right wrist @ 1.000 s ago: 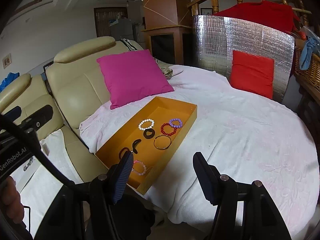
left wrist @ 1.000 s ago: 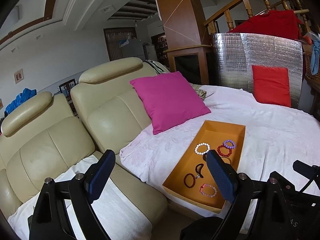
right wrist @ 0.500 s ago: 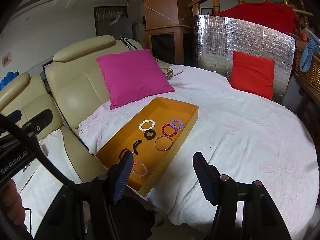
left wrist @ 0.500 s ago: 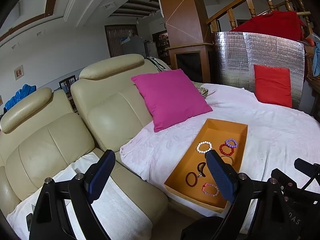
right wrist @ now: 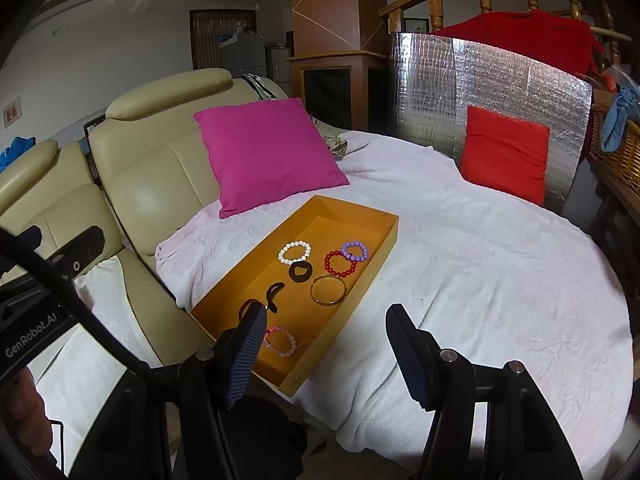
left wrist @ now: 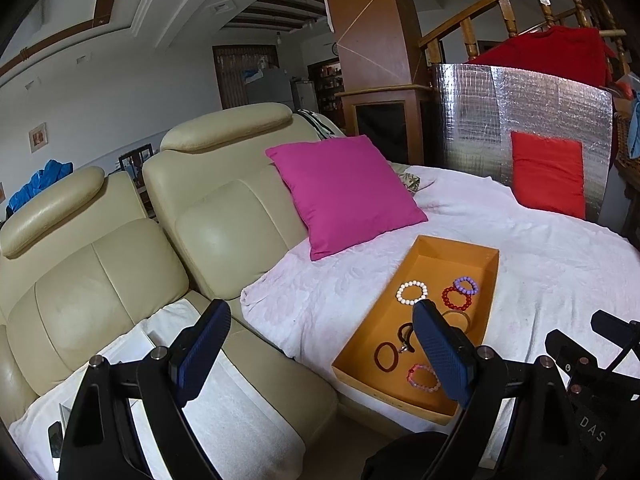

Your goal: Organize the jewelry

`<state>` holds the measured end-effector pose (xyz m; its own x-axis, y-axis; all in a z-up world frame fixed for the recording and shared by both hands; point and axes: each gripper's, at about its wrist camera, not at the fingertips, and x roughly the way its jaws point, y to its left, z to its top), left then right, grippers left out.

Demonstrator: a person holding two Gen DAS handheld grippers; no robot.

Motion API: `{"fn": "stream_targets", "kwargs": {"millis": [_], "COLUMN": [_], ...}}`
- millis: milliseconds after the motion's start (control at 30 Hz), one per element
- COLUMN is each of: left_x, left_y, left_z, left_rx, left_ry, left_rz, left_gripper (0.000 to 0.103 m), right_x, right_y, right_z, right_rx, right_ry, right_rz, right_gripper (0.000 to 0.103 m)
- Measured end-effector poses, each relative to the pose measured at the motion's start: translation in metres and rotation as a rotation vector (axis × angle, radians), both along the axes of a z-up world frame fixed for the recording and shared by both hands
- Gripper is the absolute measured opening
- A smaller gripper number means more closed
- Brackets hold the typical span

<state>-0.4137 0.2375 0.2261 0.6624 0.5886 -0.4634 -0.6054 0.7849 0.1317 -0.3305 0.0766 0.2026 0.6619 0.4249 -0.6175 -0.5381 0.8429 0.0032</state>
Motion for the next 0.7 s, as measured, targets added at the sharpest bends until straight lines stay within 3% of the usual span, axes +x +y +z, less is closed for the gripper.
{"fn": "stream_targets", "kwargs": {"millis": [433,700], "left_x": [0.002,0.033], "left_y": [0.009,0.008], "left_z": [-0.004,-0.016], "left_rx": [0.0,0.011], "left_ry": [0.007,0.058], "left_rz": [0.02,0.034], "left_gripper": [0.092,0.092], "right_x": [0.009,0.036], "right_y": [0.019,0.023], "right_z": [-0.003,-0.017], "right_rx": [-0.028,-0.004], "right_ry": [0.0,0.028], "right_rz": [0.029,0.057], "right_gripper": [0.066,0.066]}}
